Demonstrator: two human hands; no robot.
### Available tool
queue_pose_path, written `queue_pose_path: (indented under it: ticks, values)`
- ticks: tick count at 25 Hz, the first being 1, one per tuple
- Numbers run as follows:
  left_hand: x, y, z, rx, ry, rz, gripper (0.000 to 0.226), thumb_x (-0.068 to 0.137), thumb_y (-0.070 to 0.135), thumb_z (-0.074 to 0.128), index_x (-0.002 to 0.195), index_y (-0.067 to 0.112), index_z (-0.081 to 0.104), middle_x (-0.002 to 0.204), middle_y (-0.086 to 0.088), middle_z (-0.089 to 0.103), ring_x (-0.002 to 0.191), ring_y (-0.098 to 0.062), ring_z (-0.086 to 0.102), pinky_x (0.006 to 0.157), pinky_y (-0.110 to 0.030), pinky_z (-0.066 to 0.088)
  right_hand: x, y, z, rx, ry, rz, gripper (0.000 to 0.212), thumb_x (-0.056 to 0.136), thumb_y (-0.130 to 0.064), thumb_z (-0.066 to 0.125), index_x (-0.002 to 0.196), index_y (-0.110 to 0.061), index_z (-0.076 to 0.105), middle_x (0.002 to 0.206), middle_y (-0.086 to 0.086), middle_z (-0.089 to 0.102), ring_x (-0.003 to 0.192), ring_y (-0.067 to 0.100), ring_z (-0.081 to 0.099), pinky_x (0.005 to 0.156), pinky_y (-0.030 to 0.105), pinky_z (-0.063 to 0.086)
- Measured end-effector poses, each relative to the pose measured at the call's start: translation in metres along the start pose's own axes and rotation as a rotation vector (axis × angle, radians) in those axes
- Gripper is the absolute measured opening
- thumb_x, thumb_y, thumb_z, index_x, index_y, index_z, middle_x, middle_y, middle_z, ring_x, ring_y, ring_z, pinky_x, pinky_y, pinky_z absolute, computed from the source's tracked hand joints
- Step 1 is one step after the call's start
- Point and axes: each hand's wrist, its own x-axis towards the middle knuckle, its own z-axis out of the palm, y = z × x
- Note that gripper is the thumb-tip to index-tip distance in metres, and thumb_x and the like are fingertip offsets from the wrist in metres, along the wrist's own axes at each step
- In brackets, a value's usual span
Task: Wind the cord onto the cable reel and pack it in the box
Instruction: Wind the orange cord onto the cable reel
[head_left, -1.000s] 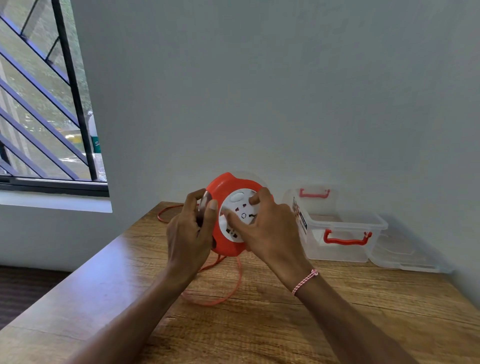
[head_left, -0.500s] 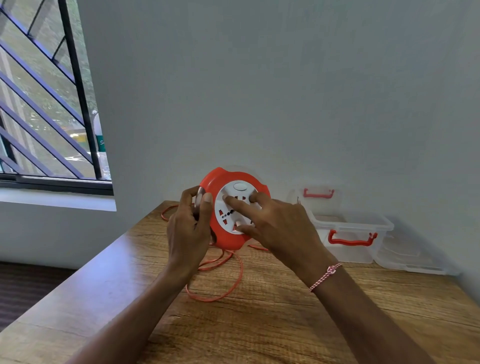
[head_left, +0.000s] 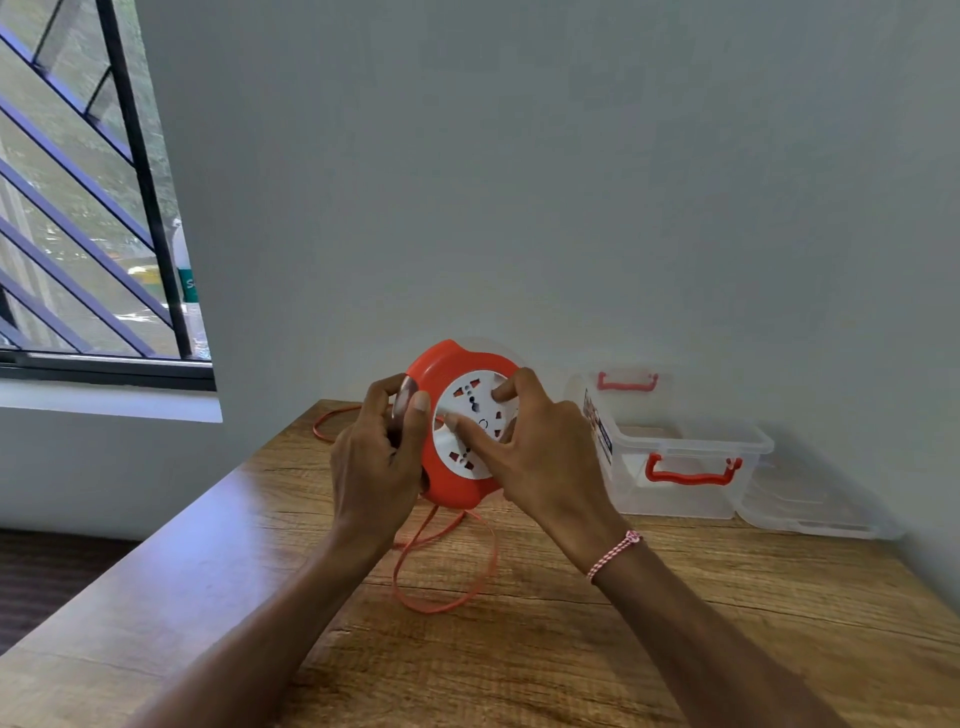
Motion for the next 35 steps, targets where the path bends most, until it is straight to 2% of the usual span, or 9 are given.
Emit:
queue_pose_path:
  ticks: [5,7,10,13,19,23,28,31,35]
  values:
    - [0.006,-0.009,-0.003,0.026,0.066,-0.084,0.042,0.102,0.062,0.039,0.125,0.031,0.054,0.077,0.024,0.064,0.069,0.015,0.069,0.051,-0.025,0.061,0.011,0.014,-0.016,-0.075,0.017,-0.34,0.038,0.096,-0.062,0.056,0.084,-0.026,0.059,0.054,-0.015,0.053,0.042,0.002,0.049,0.046,0.02,0.045]
    - [0.008,-0.013,-0.005,0.034,0.109,-0.128,0.043,0.104,0.061,0.041,0.126,0.027,0.056,0.079,0.023,0.065,0.068,0.012,0.07,0.052,-0.026,0.061,0.013,0.023,-0.023,-0.044,-0.338,-0.405,0.046,0.089,-0.065,0.064,0.072,-0.023,0.071,0.056,-0.011,0.063,0.047,0.004,0.056,0.05,0.025,0.048]
    - [0.01,-0.016,-0.007,0.028,0.131,-0.171,0.04,0.107,0.055,0.044,0.129,0.025,0.056,0.087,0.025,0.065,0.071,0.001,0.072,0.056,-0.026,0.063,0.003,0.016,-0.015,-0.045,-0.918,-0.361,0.035,0.076,-0.061,0.08,0.097,-0.033,0.082,0.094,-0.016,0.078,0.075,-0.013,0.062,0.064,0.021,0.046]
    - [0.01,-0.017,-0.006,0.015,0.132,-0.175,0.038,0.107,0.053,0.045,0.13,0.025,0.056,0.091,0.028,0.064,0.074,0.001,0.072,0.057,-0.021,0.06,-0.006,0.01,-0.001,-0.039,-1.154,-0.292,0.032,0.076,-0.037,0.089,0.106,-0.03,0.081,0.104,-0.012,0.078,0.082,-0.01,0.062,0.073,0.021,0.046]
    - [0.015,-0.014,-0.013,-0.027,0.191,-0.231,0.022,0.106,0.055,0.044,0.12,0.038,0.051,0.089,0.028,0.065,0.075,0.001,0.072,0.052,-0.012,0.054,0.013,0.034,-0.036,-0.255,-1.271,-0.087,0.016,0.081,-0.005,0.084,0.093,-0.016,0.082,0.086,-0.009,0.08,0.082,0.001,0.07,0.09,0.03,0.056]
    - [0.018,-0.016,-0.016,-0.076,0.235,-0.262,0.038,0.105,0.057,0.043,0.127,0.029,0.053,0.095,0.021,0.065,0.077,-0.001,0.07,0.052,-0.005,0.05,0.025,0.053,-0.058,-0.258,-1.205,0.073,0.017,0.075,-0.003,0.089,0.09,-0.009,0.082,0.06,-0.014,0.073,0.058,0.0,0.07,0.062,0.016,0.057]
    - [0.018,-0.016,-0.015,-0.112,0.24,-0.281,0.034,0.105,0.056,0.043,0.126,0.03,0.052,0.097,0.022,0.064,0.079,-0.005,0.071,0.052,-0.008,0.053,0.024,0.055,-0.052,-0.309,-1.118,-0.059,0.012,0.075,-0.015,0.091,0.081,-0.015,0.081,0.064,-0.012,0.076,0.059,-0.004,0.069,0.068,0.016,0.058]
    - [0.017,-0.016,-0.015,-0.116,0.24,-0.285,0.031,0.106,0.053,0.043,0.125,0.031,0.052,0.097,0.025,0.064,0.079,-0.005,0.071,0.052,-0.009,0.053,0.023,0.055,-0.049,-0.273,-1.062,-0.078,0.009,0.08,-0.016,0.088,0.086,-0.019,0.081,0.071,-0.011,0.078,0.068,0.004,0.074,0.078,0.028,0.062]
    - [0.017,-0.014,-0.015,-0.122,0.228,-0.289,0.026,0.106,0.053,0.044,0.123,0.035,0.051,0.096,0.027,0.064,0.074,-0.003,0.074,0.052,-0.01,0.054,0.024,0.056,-0.053,-0.381,-0.83,-0.082,0.017,0.085,-0.039,0.083,0.076,-0.028,0.073,0.056,-0.016,0.068,0.06,0.003,0.068,0.066,0.026,0.053]
